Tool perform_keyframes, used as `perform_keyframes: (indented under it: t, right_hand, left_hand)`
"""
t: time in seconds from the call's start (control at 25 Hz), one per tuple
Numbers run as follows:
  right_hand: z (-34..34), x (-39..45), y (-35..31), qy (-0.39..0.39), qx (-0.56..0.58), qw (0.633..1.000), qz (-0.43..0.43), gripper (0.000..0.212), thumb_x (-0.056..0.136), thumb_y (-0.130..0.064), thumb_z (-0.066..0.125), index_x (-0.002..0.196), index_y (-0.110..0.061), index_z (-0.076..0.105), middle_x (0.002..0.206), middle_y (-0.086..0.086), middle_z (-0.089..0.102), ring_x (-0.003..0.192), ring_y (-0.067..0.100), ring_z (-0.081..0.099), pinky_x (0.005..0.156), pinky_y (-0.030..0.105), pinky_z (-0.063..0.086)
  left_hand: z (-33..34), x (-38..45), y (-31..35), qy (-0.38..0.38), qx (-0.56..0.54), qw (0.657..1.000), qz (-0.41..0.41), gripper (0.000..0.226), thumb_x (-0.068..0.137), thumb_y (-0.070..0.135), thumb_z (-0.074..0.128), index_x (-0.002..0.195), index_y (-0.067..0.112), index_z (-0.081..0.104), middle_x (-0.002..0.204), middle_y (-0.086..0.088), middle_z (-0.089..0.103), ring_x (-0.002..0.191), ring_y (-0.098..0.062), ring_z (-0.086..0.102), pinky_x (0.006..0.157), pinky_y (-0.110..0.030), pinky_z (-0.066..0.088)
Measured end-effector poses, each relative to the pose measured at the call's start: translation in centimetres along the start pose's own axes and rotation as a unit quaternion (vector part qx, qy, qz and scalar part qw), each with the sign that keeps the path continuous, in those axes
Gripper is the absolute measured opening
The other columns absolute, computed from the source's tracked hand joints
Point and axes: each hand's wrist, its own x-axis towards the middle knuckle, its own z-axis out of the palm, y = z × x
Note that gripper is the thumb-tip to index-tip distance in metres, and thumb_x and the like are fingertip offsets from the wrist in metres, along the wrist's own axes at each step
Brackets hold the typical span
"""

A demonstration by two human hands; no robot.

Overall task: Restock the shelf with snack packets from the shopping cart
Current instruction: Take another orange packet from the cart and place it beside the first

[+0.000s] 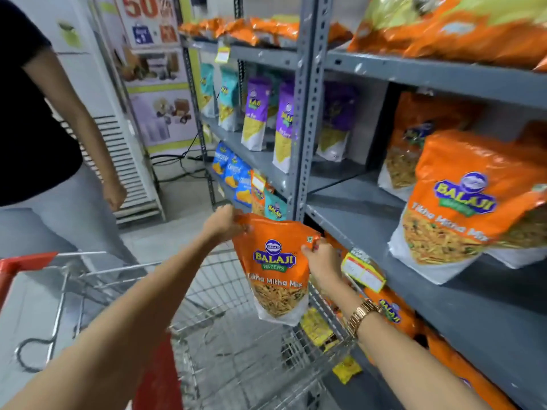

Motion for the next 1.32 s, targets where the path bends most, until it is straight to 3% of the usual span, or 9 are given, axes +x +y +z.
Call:
perform_keyframes:
  t: [0.08, 0.2, 0.44, 0.68, 0.84, 0.96, 1.04, 1.16, 1.32]
  right_hand:
    - [-3.1, 0.5, -1.2, 0.056, 0.015, 0.998, -0.014, 0.02, 0.088, -0.024, 0.054, 0.091, -0.006, 0.061, 0.083, 0.015, 0.068, 0.074, 0.03, 0.062, 0.061, 0.027, 0.035]
    - [-7.4, 1.7, -3.5, 0.137, 0.052, 0.989, -0.032, 0.023, 0.088, -0.021, 0.054, 0.098, -0.002, 0.061, 0.102, 0.021, 0.069, 0.094, 0.038, 0.062, 0.068, 0.03, 0.036]
    - [-11.8, 5.8, -6.7, 0.229, 0.096, 0.967, -0.054, 0.021, 0.089, -0.021, 0.053, 0.102, -0.005, 0.06, 0.106, 0.017, 0.068, 0.097, 0.035, 0.062, 0.076, 0.035, 0.045]
    - [-13.8, 9.8, -7.9, 0.31, 0.108, 0.943, -0.049, 0.015, 0.089, -0.017, 0.053, 0.089, -0.003, 0.057, 0.091, 0.014, 0.066, 0.082, 0.027, 0.06, 0.067, 0.029, 0.041]
    - [-14.4, 12.2, -7.5, 0.327, 0.094, 0.938, -0.059, 0.014, 0.091, -0.018, 0.051, 0.079, -0.011, 0.047, 0.081, 0.005, 0.056, 0.072, 0.018, 0.051, 0.049, 0.019, 0.031]
    - [-14.4, 14.2, -6.4, 0.326, 0.081, 0.94, -0.061, 0.013, 0.091, -0.018, 0.051, 0.081, -0.009, 0.048, 0.082, 0.006, 0.057, 0.075, 0.022, 0.057, 0.048, 0.014, 0.029]
    - [-14.2, 15.5, -5.3, 0.315, 0.073, 0.944, -0.059, 0.015, 0.091, -0.019, 0.05, 0.09, -0.004, 0.052, 0.091, 0.013, 0.064, 0.079, 0.022, 0.059, 0.051, 0.015, 0.036]
    - [-13.9, 17.0, -3.8, 0.302, 0.102, 0.946, -0.062, 0.027, 0.091, -0.022, 0.051, 0.107, -0.001, 0.051, 0.106, 0.019, 0.067, 0.094, 0.028, 0.064, 0.07, 0.026, 0.048]
    - [-12.8, 17.9, -1.8, 0.287, 0.139, 0.947, -0.041, 0.049, 0.089, -0.036, 0.05, 0.123, -0.002, 0.042, 0.118, 0.019, 0.063, 0.105, 0.031, 0.062, 0.081, 0.035, 0.052]
  left_hand:
    - [-1.4, 0.5, 4.5, 0.05, 0.02, 0.998, 0.03, 0.036, 0.08, 0.03, 0.065, 0.11, 0.011, 0.066, 0.114, -0.017, 0.067, 0.107, -0.033, 0.06, 0.085, -0.041, 0.049]
    - [-2.4, 1.7, 10.6, 0.127, 0.008, 0.99, 0.059, 0.033, 0.084, 0.029, 0.061, 0.111, 0.009, 0.065, 0.113, -0.017, 0.067, 0.108, -0.035, 0.059, 0.077, -0.039, 0.045]
    - [-3.4, 6.9, 16.4, 0.197, -0.041, 0.975, 0.091, 0.037, 0.083, 0.037, 0.061, 0.115, 0.017, 0.064, 0.114, -0.016, 0.068, 0.108, -0.035, 0.06, 0.085, -0.042, 0.048]
    - [-2.5, 11.9, 21.4, 0.231, -0.054, 0.963, 0.131, 0.029, 0.09, 0.03, 0.051, 0.1, 0.006, 0.063, 0.109, -0.017, 0.068, 0.101, -0.037, 0.062, 0.068, -0.035, 0.036]
    - [-0.5, 15.6, 23.2, 0.243, -0.112, 0.953, 0.14, 0.026, 0.092, 0.028, 0.048, 0.094, 0.006, 0.062, 0.099, -0.014, 0.068, 0.092, -0.033, 0.063, 0.072, -0.039, 0.045]
    - [1.7, 17.8, 23.9, 0.24, -0.174, 0.946, 0.135, 0.027, 0.093, 0.027, 0.048, 0.089, 0.003, 0.061, 0.096, -0.015, 0.067, 0.087, -0.029, 0.062, 0.073, -0.042, 0.049]
    - [3.1, 18.9, 23.7, 0.237, -0.2, 0.942, 0.129, 0.026, 0.093, 0.025, 0.049, 0.089, 0.002, 0.059, 0.097, -0.016, 0.065, 0.089, -0.03, 0.061, 0.075, -0.041, 0.049]
    - [4.6, 20.8, 23.2, 0.215, -0.23, 0.938, 0.144, 0.019, 0.091, 0.018, 0.052, 0.104, 0.006, 0.057, 0.107, -0.015, 0.063, 0.098, -0.028, 0.061, 0.083, -0.037, 0.051]
    - [5.9, 21.4, 22.5, 0.155, -0.327, 0.923, 0.131, 0.057, 0.085, 0.024, 0.062, 0.134, 0.014, 0.035, 0.116, -0.004, 0.059, 0.098, -0.017, 0.06, 0.089, -0.035, 0.052]
